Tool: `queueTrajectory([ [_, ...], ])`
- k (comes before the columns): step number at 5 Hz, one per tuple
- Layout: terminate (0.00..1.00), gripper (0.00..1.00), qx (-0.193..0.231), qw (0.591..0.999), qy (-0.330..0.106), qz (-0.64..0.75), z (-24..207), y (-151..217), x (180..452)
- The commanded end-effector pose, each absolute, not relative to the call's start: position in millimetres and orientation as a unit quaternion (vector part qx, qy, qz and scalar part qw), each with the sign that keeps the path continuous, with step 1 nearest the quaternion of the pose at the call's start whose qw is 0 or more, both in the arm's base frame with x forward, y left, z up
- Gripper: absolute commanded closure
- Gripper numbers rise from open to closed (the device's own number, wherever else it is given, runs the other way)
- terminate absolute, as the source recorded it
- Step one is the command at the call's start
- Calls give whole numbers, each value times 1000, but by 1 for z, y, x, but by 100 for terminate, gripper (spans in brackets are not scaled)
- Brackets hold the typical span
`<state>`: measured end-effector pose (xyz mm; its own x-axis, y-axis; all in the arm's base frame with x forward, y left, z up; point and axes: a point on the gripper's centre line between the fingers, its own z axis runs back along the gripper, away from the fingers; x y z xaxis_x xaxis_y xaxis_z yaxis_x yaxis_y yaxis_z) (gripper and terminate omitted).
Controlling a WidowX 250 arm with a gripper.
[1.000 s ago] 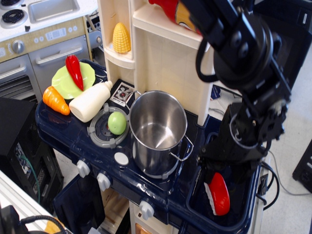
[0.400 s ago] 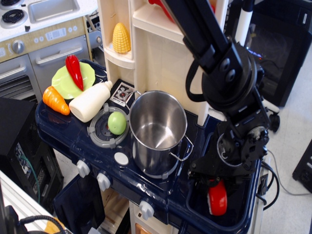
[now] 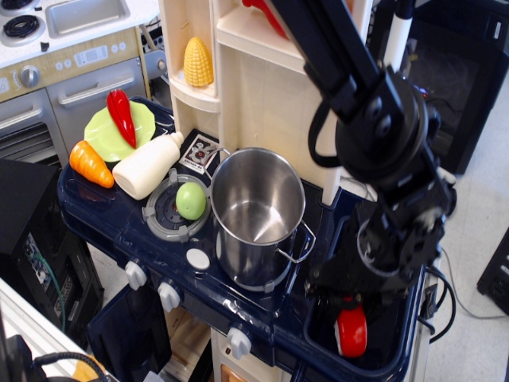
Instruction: Put sushi in pot or pan
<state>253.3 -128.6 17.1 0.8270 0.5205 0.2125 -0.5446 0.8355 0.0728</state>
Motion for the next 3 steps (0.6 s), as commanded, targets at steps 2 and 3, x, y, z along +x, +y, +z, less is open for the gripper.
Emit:
queueTrajectory([
  [2, 0, 100, 77, 961, -94, 247, 140, -71, 274],
  [3, 0, 100, 94, 964, -91, 233, 152, -64, 279],
])
